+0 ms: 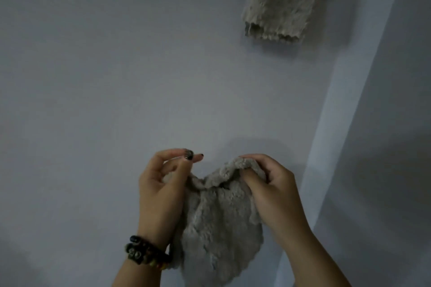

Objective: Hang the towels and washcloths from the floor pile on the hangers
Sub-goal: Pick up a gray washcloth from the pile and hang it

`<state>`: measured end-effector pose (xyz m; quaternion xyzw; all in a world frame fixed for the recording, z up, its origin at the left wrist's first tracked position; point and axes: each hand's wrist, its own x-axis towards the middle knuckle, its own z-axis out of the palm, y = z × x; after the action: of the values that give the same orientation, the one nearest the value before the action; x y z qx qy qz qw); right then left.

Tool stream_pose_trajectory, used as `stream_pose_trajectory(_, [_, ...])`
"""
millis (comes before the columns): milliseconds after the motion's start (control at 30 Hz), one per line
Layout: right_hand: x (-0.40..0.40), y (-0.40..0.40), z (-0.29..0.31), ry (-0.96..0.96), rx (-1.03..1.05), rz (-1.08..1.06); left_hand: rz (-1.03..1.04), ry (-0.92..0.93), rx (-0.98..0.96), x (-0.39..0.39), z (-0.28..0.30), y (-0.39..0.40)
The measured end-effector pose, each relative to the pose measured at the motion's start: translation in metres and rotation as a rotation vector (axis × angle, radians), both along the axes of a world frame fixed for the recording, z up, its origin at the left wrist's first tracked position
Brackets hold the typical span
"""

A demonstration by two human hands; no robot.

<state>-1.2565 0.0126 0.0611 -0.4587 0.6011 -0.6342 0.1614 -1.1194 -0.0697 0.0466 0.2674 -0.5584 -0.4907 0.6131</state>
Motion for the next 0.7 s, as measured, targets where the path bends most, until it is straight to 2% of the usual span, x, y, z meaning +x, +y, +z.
stream_pose_trajectory(300, [0.022,0.023,-0.015,0.202,0.048,-0.074,-0.073,-0.566,-0.346,0.034,-0.036,0.019])
stream_pose_trajectory(433, [0.043,0.035,-0.024,0.276,0.088,-0.168,-0.092,-0.673,-0.46,0.053,-0.045,0.02])
stream_pose_trajectory(633, [0.116,0.052,-0.048,0.253,0.154,-0.184,-0.106,-0.887,-0.446,0.117,-0.073,0.021])
stream_pose_trajectory(700, [0.147,0.056,-0.057,0.236,0.159,-0.193,-0.126,-0.876,-0.439,0.141,-0.083,0.025])
